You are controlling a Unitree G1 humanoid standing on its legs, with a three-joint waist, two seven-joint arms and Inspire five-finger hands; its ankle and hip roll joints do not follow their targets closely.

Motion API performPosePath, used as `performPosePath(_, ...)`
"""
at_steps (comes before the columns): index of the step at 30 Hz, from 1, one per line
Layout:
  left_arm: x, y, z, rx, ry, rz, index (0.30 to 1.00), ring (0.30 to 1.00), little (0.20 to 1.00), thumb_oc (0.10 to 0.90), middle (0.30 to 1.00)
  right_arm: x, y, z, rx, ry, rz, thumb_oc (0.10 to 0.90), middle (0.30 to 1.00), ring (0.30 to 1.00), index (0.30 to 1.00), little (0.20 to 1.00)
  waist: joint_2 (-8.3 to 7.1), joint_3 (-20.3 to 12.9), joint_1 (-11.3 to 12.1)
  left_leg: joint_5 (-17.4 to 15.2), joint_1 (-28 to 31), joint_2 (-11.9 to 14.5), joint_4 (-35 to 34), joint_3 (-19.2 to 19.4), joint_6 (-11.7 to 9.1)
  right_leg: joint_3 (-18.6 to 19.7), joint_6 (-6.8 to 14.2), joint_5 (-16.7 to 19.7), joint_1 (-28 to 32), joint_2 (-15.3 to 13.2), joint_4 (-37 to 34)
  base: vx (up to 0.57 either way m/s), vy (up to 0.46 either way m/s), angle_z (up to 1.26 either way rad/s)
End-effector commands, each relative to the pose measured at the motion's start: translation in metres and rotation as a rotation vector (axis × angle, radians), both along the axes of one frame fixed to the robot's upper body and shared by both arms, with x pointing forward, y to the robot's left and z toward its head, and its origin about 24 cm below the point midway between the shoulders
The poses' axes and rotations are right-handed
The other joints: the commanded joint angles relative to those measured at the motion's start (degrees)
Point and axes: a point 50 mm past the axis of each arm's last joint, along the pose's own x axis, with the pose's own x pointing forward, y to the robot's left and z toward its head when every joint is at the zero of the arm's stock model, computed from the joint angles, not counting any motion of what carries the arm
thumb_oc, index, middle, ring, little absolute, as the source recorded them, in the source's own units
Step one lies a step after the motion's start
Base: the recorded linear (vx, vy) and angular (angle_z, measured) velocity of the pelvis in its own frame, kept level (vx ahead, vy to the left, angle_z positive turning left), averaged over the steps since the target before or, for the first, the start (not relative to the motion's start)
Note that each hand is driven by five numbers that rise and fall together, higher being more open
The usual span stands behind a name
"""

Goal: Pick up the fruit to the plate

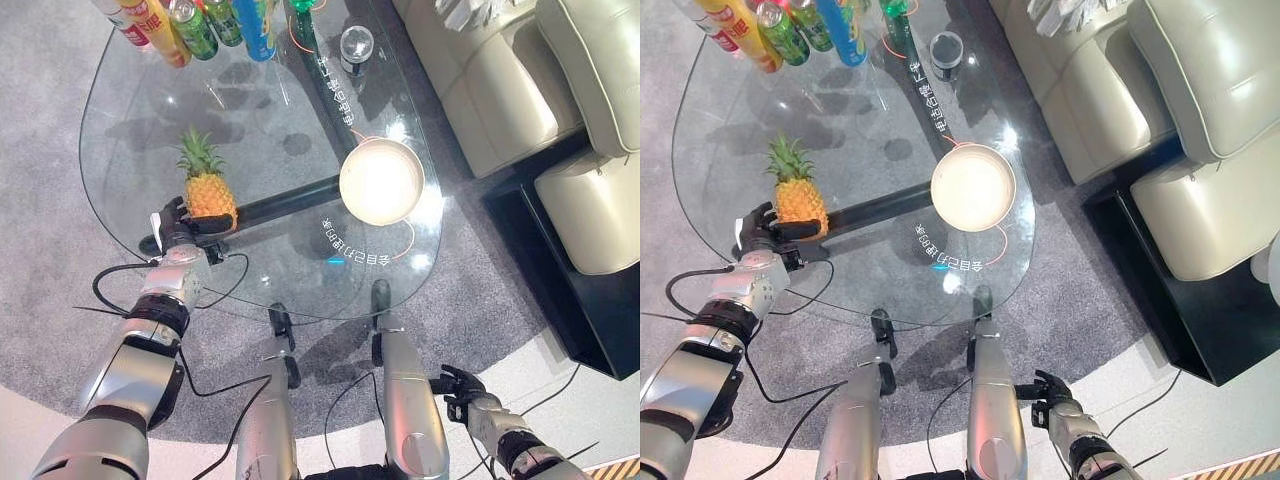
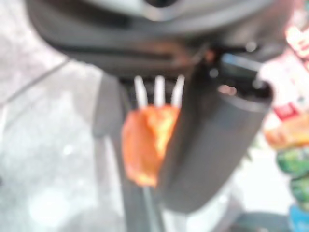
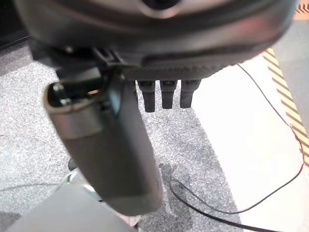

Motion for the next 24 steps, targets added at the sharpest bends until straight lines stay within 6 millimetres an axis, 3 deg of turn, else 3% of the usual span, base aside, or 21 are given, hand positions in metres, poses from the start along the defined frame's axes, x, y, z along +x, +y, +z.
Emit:
performPosePath(1,0.009,0.009,0.039,-0.024,-0.121,0.047,0.900,0.900,0.900,0.800,0.900,-0.020,-0.019,-0.005,-0.073,0.078,-0.020,0.800,0.900,0.900,0.900,0.900,-1.59,-0.37,-0.21,-6.87,-3.86,-4.90,8.24,5.33,2.91,-3.02,-2.45,-3.83,0.26,5.82,0.31,0.00,0.000,0.00)
performPosePath(12,0.015,-0.002,0.053,-0.059,-0.165,0.022,0.900,0.900,0.900,0.800,0.900,-0.018,-0.016,-0.004,-0.070,0.061,-0.015,0.800,0.900,0.900,0.900,0.900,-1.74,-0.37,-0.91,-6.40,-5.43,-4.78,7.88,5.76,2.88,-2.63,-2.28,-3.35,-1.59,6.02,0.20,0.00,0.000,0.00)
performPosePath(24,0.015,0.000,0.041,-0.042,-0.060,0.025,0.900,0.900,0.900,0.800,0.900,-0.015,-0.014,-0.003,-0.071,0.052,-0.006,0.800,0.900,0.900,0.900,0.900,-1.90,-0.37,-1.23,-6.06,-6.09,-4.97,7.53,5.74,2.88,-2.57,-2.17,-3.08,-2.29,6.15,-0.02,0.00,0.000,0.00)
